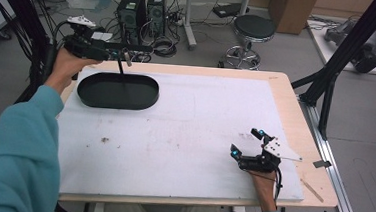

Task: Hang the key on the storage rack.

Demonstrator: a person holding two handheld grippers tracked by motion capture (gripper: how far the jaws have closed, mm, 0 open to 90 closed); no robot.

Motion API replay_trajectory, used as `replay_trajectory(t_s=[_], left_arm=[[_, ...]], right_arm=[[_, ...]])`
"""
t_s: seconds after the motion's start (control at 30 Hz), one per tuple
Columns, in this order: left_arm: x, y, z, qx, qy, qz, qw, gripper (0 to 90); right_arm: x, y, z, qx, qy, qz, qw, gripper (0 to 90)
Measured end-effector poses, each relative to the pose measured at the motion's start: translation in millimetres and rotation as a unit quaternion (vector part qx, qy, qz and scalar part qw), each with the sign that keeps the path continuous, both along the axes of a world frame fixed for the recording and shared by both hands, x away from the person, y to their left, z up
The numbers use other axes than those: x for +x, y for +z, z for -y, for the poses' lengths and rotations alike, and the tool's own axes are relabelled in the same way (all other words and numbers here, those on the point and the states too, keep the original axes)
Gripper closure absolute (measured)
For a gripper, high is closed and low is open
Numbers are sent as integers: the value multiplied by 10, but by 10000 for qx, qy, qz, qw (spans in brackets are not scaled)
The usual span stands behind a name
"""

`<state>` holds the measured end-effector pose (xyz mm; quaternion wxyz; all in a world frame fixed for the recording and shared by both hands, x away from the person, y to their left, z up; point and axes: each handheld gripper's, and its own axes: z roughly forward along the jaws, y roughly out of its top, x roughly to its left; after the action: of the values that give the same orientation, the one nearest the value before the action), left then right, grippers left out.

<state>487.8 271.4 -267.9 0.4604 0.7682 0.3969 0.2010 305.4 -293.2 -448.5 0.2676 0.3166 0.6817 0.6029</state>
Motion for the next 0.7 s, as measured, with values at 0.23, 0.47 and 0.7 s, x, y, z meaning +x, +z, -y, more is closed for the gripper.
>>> replay_trajectory(t_s=[0.23,0.47,0.7], left_arm=[[-434,57,-105,-276,-544,576,9965,16],[-832,-39,-151,-557,-758,986,9907,17],[-1204,-401,-151,-886,-818,1239,9849,17]], right_arm=[[0,0,4,-3,-17,-11,10000,6],[-1,0,4,15,-9,-29,10000,5],[4,0,11,41,-9,-32,10000,6]])
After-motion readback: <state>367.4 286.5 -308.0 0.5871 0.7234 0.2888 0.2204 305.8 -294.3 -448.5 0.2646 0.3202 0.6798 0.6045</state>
